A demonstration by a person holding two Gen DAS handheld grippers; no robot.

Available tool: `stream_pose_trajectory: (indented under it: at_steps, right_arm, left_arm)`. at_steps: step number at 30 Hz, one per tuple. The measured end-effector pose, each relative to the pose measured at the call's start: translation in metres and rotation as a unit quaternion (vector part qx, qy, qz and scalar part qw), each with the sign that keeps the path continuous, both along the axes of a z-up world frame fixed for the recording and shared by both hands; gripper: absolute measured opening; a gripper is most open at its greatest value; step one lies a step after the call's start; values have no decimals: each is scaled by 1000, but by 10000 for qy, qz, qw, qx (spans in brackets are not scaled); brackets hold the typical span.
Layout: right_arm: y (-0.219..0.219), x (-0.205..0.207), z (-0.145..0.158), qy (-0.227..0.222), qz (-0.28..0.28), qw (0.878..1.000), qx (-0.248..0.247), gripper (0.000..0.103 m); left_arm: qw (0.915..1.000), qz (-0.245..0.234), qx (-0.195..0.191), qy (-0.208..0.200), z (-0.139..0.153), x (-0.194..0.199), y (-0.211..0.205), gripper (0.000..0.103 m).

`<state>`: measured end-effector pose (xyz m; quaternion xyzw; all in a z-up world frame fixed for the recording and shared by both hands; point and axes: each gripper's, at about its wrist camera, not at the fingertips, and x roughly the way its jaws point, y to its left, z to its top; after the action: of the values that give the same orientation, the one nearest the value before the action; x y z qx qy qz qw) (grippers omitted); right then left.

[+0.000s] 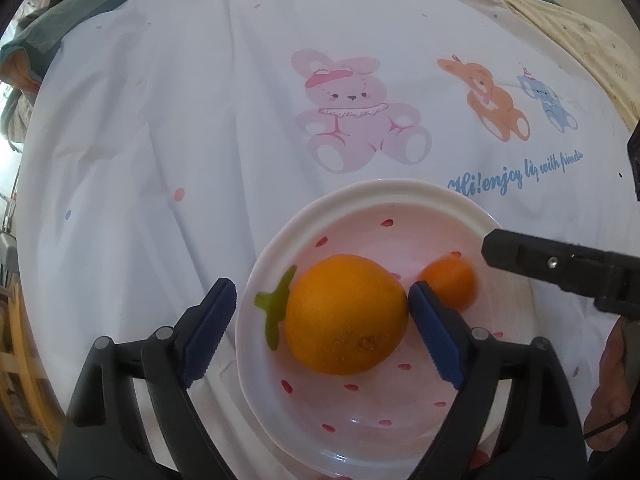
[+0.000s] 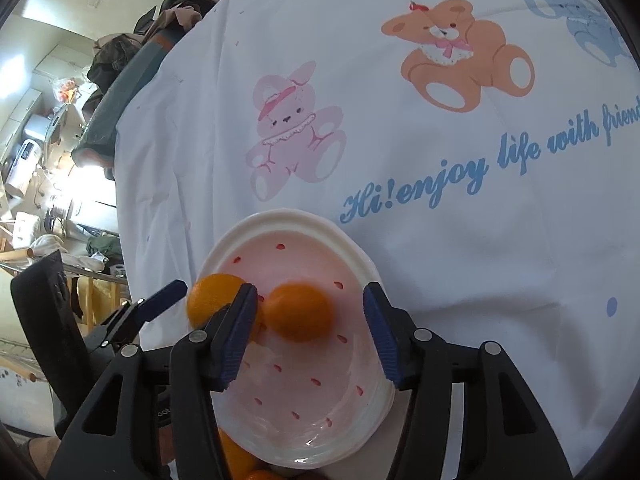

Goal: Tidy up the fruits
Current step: 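Lower both fruits onto the plate and open both grippers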

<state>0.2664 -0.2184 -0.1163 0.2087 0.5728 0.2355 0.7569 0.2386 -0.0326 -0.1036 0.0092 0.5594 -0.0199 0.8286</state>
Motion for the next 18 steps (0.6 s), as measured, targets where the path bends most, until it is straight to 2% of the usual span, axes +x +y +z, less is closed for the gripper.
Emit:
stream_pose_trajectory:
  at_steps: [7,18]
  right_arm:
    - [-6,2,12,-107,-119,9998,77,62]
    - [-17,-14,44,-425,-299,9986,96,62]
  left_arm:
    - [9995,-87,183,-257,13,0,-2,86]
    - [9980,223,73,-593,49,-15,13,86]
